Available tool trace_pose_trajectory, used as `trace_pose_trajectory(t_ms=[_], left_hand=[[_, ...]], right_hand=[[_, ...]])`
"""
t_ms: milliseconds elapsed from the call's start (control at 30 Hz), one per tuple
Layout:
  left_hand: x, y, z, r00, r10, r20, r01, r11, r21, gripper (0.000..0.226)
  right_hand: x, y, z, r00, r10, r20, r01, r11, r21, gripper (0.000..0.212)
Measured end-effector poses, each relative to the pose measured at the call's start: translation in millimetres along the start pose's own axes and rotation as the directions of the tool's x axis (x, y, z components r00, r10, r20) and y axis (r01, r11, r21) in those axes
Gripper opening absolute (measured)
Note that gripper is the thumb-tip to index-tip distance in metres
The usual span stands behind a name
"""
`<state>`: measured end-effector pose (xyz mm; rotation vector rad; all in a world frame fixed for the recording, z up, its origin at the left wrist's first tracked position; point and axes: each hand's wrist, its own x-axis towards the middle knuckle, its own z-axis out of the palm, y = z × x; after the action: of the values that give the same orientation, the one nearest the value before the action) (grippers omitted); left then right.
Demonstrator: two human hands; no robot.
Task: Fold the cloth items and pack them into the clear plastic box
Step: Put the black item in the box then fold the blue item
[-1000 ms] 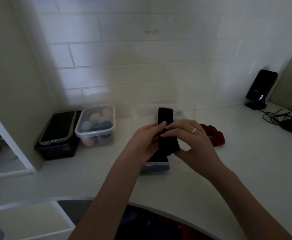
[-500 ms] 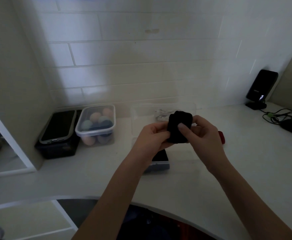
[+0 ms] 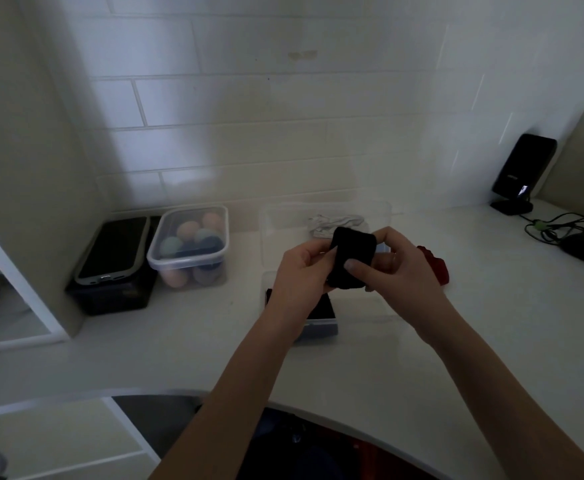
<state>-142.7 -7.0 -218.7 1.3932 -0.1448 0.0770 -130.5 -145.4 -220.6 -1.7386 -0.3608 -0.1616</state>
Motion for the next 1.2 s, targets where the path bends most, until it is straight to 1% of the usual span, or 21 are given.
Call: trace_pose_trajectory(t_ms=[100, 200, 333, 433, 500, 567, 600, 667, 700, 733, 800, 833, 900, 933, 1067, 1133, 1200], left_hand=[[-1, -1, 1, 1.0, 0.013, -0.011, -0.013, 1.0, 0.019, 0.018], [-3, -1, 3, 1.0, 0.009, 0.003, -0.009, 0.999, 0.044, 0.024], [-3, 0, 2, 0.999, 0.029, -0.016, -0.027, 0.995, 0.1, 0.02], [-3, 2, 1, 1.0, 0.018, -0.002, -0.017, 0.996, 0.082, 0.021], [-3, 1, 1, 0.997, 0.076, -0.027, -0.071, 0.986, 0.151, 0.014], [-3, 1, 0, 0.984, 0.161, -0.08, -0.141, 0.967, 0.212, 0.004], [-2, 1, -1, 0.976, 0.193, -0.099, -0.169, 0.963, 0.21, 0.004], [-1, 2, -2, 0.967, 0.234, -0.102, -0.212, 0.959, 0.188, 0.008], [-1, 4, -1, 0.967, 0.243, -0.081, -0.225, 0.957, 0.182, 0.009], [-3, 5, 1, 0.967, 0.249, -0.05, -0.235, 0.952, 0.195, 0.009], [-6, 3, 6, 0.967, 0.253, 0.006, -0.248, 0.941, 0.23, 0.006], [-7, 1, 9, 0.968, 0.249, 0.016, -0.246, 0.94, 0.236, 0.004], [-9, -2, 14, 0.974, 0.226, 0.009, -0.222, 0.947, 0.232, 0.012], [-8, -3, 15, 0.977, 0.214, 0.009, -0.21, 0.948, 0.241, 0.017], [-9, -6, 15, 0.978, 0.21, -0.002, -0.196, 0.913, 0.359, 0.031], [-10, -7, 15, 0.97, 0.242, -0.017, -0.217, 0.897, 0.385, 0.03], [-9, -8, 14, 0.969, 0.247, -0.024, -0.221, 0.902, 0.372, 0.028]], right_hand=[[0, -1, 0, 0.999, 0.025, 0.02, -0.025, 1.0, -0.001, 0.022], [-1, -2, 0, 0.996, 0.091, 0.004, -0.091, 0.996, -0.003, 0.026], [-2, -1, -1, 0.989, 0.145, -0.015, -0.144, 0.989, 0.031, 0.031], [-2, -2, 0, 0.992, 0.122, -0.012, -0.121, 0.992, 0.023, 0.035], [-3, -3, 2, 0.996, 0.093, 0.006, -0.094, 0.996, 0.01, 0.037], [-5, -5, 2, 0.997, 0.051, 0.054, -0.051, 0.999, 0.008, 0.033], [-4, -6, 2, 0.996, 0.037, 0.084, -0.039, 0.999, 0.023, 0.028], [-3, -8, 0, 0.992, 0.038, 0.118, -0.053, 0.99, 0.13, 0.011], [-2, -8, -1, 0.992, 0.05, 0.113, -0.071, 0.98, 0.185, 0.007], [-1, -8, -1, 0.995, 0.05, 0.091, -0.067, 0.978, 0.195, 0.015], [-2, -7, 3, 1.0, -0.019, 0.025, 0.016, 0.995, 0.098, 0.028], [-3, -6, 5, 0.997, -0.078, -0.013, 0.079, 0.996, 0.039, 0.029], [-4, -4, 8, 0.982, -0.18, -0.059, 0.176, 0.982, -0.07, 0.026], [-4, -3, 7, 0.976, -0.205, -0.066, 0.198, 0.974, -0.108, 0.027], [-2, -2, 6, 0.973, -0.226, -0.054, 0.212, 0.958, -0.191, 0.035], [-3, -3, 6, 0.972, -0.231, -0.042, 0.219, 0.956, -0.195, 0.036], [-3, -2, 6, 0.969, -0.244, -0.025, 0.233, 0.946, -0.226, 0.034]])
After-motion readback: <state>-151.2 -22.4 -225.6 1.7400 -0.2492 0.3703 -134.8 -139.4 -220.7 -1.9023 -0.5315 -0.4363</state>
